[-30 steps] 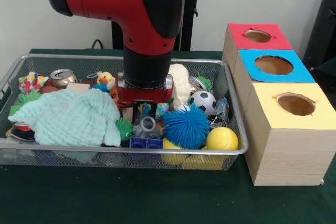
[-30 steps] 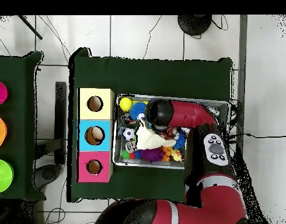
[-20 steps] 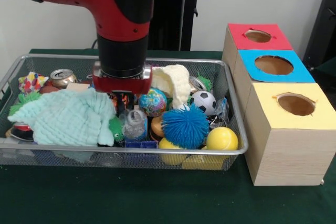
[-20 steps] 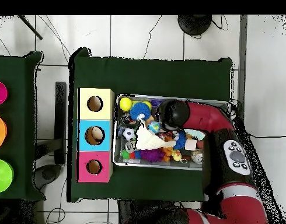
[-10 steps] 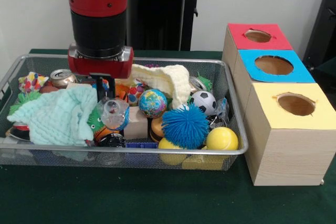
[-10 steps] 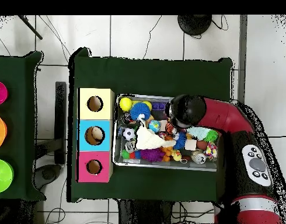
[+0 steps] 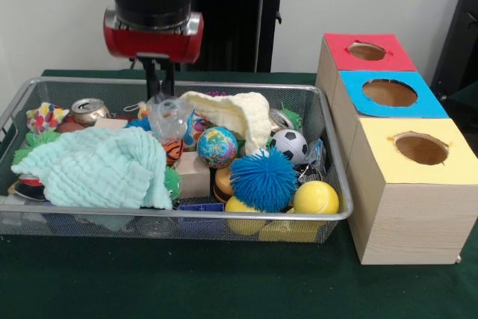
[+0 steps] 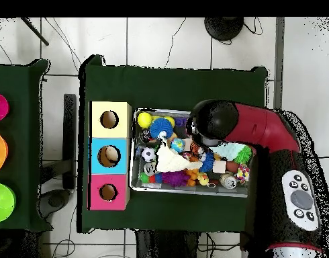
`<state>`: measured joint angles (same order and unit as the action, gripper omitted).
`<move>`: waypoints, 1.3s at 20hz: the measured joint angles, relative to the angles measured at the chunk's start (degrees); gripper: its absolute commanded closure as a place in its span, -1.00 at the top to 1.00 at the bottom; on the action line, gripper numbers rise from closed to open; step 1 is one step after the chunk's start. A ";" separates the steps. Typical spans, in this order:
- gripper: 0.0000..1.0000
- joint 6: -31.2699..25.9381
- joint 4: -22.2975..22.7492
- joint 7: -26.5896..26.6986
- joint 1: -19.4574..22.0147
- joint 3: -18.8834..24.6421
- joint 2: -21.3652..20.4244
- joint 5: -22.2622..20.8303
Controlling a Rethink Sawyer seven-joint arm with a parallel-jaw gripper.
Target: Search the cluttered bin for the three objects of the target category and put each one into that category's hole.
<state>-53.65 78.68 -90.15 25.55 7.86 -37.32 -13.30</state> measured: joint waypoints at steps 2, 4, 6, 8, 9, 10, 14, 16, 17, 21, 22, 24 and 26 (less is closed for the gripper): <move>-1.00 -1.07 0.00 0.00 -0.37 0.00 -1.27 0.18; -1.00 -2.43 0.10 0.00 -0.96 -0.02 -3.60 0.61; -1.00 -2.85 0.30 0.00 -1.31 -0.02 -5.00 0.91; -1.00 -2.91 0.98 0.00 -1.94 -0.02 -7.11 1.58; -1.00 -2.92 1.29 0.00 -2.19 -0.02 -7.76 1.86; -1.00 -2.92 1.64 0.00 -2.50 -0.03 -8.44 2.20; -1.00 -2.91 3.16 0.00 -3.88 -0.04 -10.96 3.39; -1.00 -2.92 4.04 0.00 -4.56 -0.06 -11.97 3.74; -1.00 -2.92 4.54 0.00 -4.91 -0.06 -12.40 3.89; -1.00 -2.71 6.88 0.00 -6.27 -0.13 -13.54 4.45; -1.00 -2.58 7.20 0.00 -6.41 -0.14 -13.63 4.50; -1.00 -1.88 8.65 0.00 -6.86 -0.17 -13.98 4.77; -1.00 -1.06 10.04 0.00 -7.07 -0.27 -14.17 4.96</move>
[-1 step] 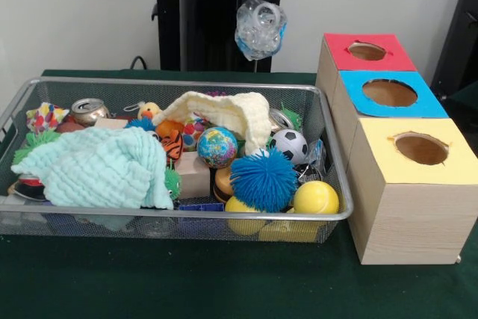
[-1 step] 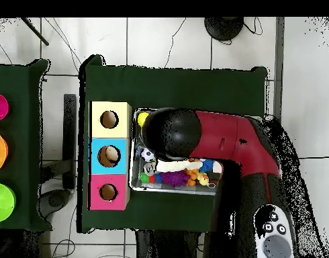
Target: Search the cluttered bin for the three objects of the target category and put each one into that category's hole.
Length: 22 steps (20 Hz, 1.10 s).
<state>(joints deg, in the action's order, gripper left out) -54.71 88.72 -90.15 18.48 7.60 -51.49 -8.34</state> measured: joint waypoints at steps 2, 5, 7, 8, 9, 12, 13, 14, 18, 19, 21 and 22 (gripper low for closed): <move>-1.00 1.37 1.74 0.00 -0.19 -0.19 -0.12 0.18; -1.00 3.21 3.50 0.00 -0.42 -0.49 -0.16 0.23; -1.00 5.43 5.43 0.00 -0.87 -1.01 -0.26 0.40; -1.00 6.08 6.05 0.00 -1.07 -1.19 -0.32 0.46; -1.00 6.82 6.71 0.00 -1.37 -1.40 -0.38 0.52; -1.00 8.35 8.32 0.00 -2.47 -2.00 -0.61 0.74; -1.00 8.61 8.64 0.00 -2.71 -2.11 -0.66 0.82; -1.00 9.04 9.27 -0.02 -3.22 -2.29 -0.77 1.01; -1.00 9.58 11.31 -0.02 -6.02 -3.15 -1.16 2.48; -1.00 9.58 11.57 -0.02 -6.46 -3.26 -1.21 2.76; -1.00 9.58 12.07 -0.02 -7.45 -3.53 -1.28 3.36; -1.00 9.58 12.40 -0.04 -8.23 -3.76 -1.29 3.75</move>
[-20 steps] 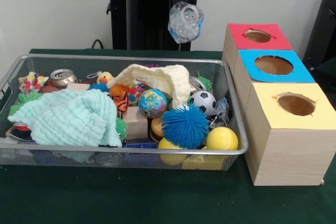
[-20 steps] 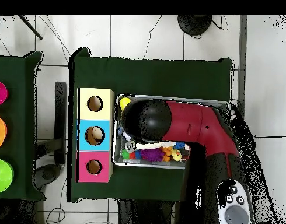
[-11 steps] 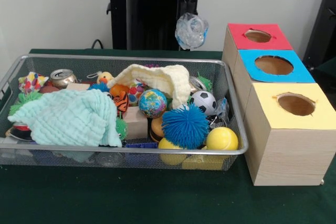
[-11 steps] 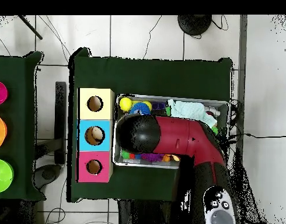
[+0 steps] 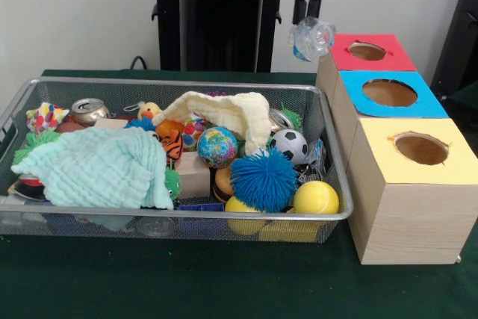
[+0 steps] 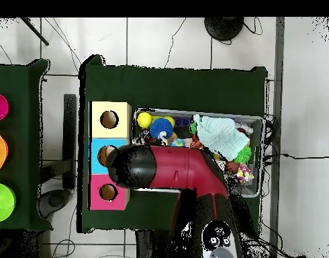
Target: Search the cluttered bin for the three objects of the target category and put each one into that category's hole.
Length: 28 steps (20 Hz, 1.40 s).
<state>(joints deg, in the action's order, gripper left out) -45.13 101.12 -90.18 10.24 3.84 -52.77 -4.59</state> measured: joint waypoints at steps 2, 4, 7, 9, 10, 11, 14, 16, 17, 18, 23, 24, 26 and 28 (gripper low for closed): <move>-1.00 0.00 0.15 0.00 -0.97 -0.29 0.06 0.41; -1.00 0.00 0.13 0.00 -1.63 -0.56 0.19 0.84; -1.00 0.00 0.13 0.00 -2.49 -1.15 0.72 1.62; -1.00 0.01 0.12 0.00 -2.70 -1.53 1.07 1.99; -1.00 0.00 0.11 0.00 -2.78 -1.74 1.28 2.09; -1.00 0.01 0.10 0.00 -2.87 -1.98 1.58 2.26; -1.00 0.01 0.09 -0.01 -3.15 -2.53 2.17 2.62; -1.00 0.01 0.08 -0.12 -3.66 -3.06 2.66 3.05; -1.00 0.01 0.06 -0.18 -3.92 -3.26 2.85 3.24; -1.00 0.01 0.02 -0.21 -4.14 -3.41 3.01 3.39; -1.00 0.01 -0.60 -0.75 -6.71 -4.76 4.09 4.51; -1.00 0.01 -0.74 -0.96 -7.29 -4.99 4.23 4.71; -1.00 0.01 -1.13 -1.87 -8.88 -5.52 4.45 5.22; -1.00 0.01 -1.35 -2.52 -9.61 -5.71 4.51 5.53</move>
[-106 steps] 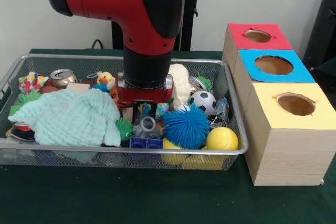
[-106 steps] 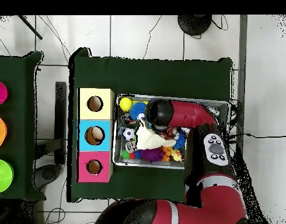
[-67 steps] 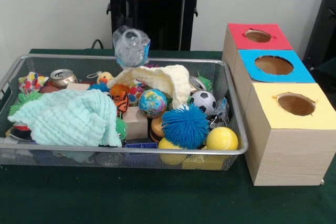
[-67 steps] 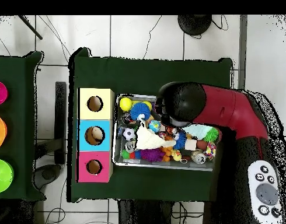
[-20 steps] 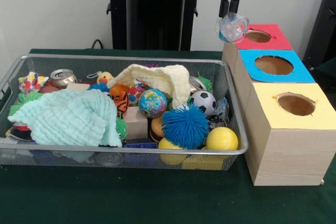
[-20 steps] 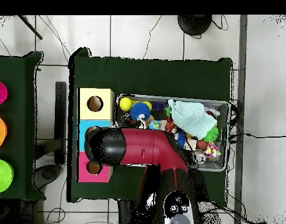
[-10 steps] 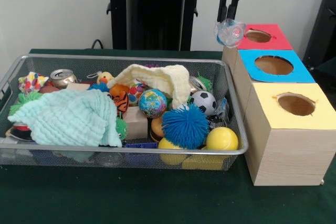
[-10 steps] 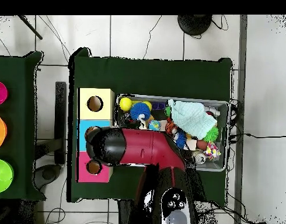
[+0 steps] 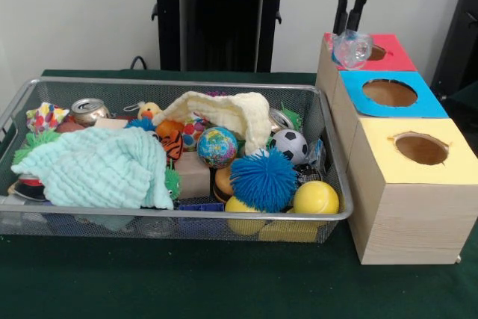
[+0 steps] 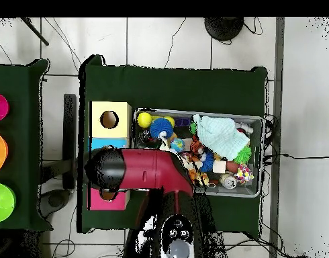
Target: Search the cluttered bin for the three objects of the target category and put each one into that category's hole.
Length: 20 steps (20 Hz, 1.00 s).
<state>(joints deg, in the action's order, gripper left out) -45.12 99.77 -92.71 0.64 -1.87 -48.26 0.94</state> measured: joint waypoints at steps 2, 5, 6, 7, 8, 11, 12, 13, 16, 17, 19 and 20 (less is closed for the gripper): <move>-1.00 0.00 -0.63 -1.17 -1.14 -0.39 0.01 0.59; -1.00 0.00 -1.49 -2.17 -1.90 -0.69 0.04 1.09; -1.00 0.00 -1.81 -2.43 -2.09 -0.77 0.07 1.21; -1.00 0.00 -2.29 -2.73 -2.34 -0.89 0.17 1.39; -1.00 0.00 -2.52 -2.85 -2.46 -0.96 0.24 1.46; -1.00 0.00 -3.58 -3.10 -2.95 -1.31 0.84 1.81; -1.00 0.00 -3.91 -3.10 -3.04 -1.41 1.21 1.93; -1.00 0.00 -4.10 -3.10 -3.09 -1.50 1.50 1.99; -1.00 0.00 -4.62 -3.11 -3.33 -2.00 2.51 2.11; -1.00 0.00 -4.80 -3.11 -3.45 -2.29 2.94 2.13; -1.00 0.00 -4.89 -3.12 -3.67 -2.79 3.45 2.13; -1.00 0.00 -4.92 -3.12 -3.80 -3.10 3.71 2.13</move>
<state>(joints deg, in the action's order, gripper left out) -45.12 94.85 -95.83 -3.16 -4.98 -44.55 3.08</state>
